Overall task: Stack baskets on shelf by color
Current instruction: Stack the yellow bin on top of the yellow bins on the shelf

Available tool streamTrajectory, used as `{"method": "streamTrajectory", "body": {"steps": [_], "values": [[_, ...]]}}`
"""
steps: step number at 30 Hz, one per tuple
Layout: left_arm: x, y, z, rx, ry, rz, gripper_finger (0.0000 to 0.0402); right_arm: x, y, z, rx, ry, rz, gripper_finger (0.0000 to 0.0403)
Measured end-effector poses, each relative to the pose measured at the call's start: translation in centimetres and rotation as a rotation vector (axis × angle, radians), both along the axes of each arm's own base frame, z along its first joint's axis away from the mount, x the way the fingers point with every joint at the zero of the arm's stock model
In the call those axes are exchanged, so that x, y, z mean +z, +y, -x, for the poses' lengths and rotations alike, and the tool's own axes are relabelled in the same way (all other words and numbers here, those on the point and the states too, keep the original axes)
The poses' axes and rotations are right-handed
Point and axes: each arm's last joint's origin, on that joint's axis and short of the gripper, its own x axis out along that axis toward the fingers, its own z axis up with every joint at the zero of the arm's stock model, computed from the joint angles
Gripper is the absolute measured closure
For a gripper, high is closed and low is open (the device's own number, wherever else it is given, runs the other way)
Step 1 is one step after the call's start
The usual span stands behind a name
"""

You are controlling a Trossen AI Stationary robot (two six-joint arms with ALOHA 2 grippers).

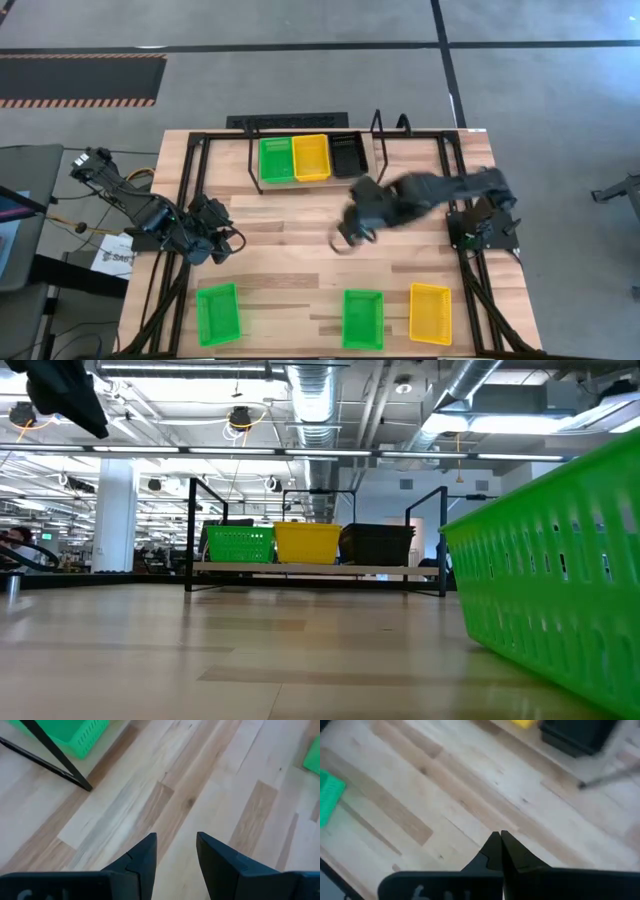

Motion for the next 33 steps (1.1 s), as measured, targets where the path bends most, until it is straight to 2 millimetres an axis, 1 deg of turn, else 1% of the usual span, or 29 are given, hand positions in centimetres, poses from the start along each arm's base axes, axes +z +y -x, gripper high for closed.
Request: {"method": "streamTrajectory", "body": {"steps": [4,7,9,12,16,18,21,23,29,33], "values": [[0.0,0.0,-0.1,-0.021,0.001,-0.021,0.0276,0.7,5.1,2.4,-0.114,-0.125,-0.066,0.0400],[0.0,0.0,-0.1,-0.040,0.006,-0.036,0.0276,-0.2,9.0,3.5,-0.187,-0.157,-0.131,0.0401],[0.0,0.0,-0.1,-0.049,0.009,-0.042,0.0276,-1.7,11.3,3.8,-0.247,-0.149,-0.160,0.0401],[0.0,0.0,-0.1,-0.060,0.012,-0.050,0.0276,-4.6,14.2,4.3,-0.362,-0.063,-0.220,0.0401],[0.0,0.0,-0.1,-0.059,0.011,-0.053,0.0276,-8.9,17.6,5.3,-0.500,0.163,-0.282,0.0400],[0.0,0.0,-0.1,-0.055,0.005,-0.058,0.0276,-10.7,19.1,6.1,-0.545,0.266,-0.291,0.0394],[0.1,0.0,-0.1,-0.048,-0.002,-0.051,0.0276,-12.4,20.7,6.9,-0.590,0.326,-0.279,0.0382],[0.1,0.0,-0.1,-0.030,-0.008,-0.039,0.0276,-12.9,21.4,7.1,-0.583,0.339,-0.281,0.0373],[0.1,-0.1,-0.2,0.017,-0.030,0.000,0.0276,-12.9,21.2,7.2,-0.577,0.347,-0.259,0.0338],[0.1,-0.1,-0.3,0.020,-0.041,0.005,0.0276,-13.8,21.0,7.4,-0.569,0.349,-0.215,0.0305]]}}
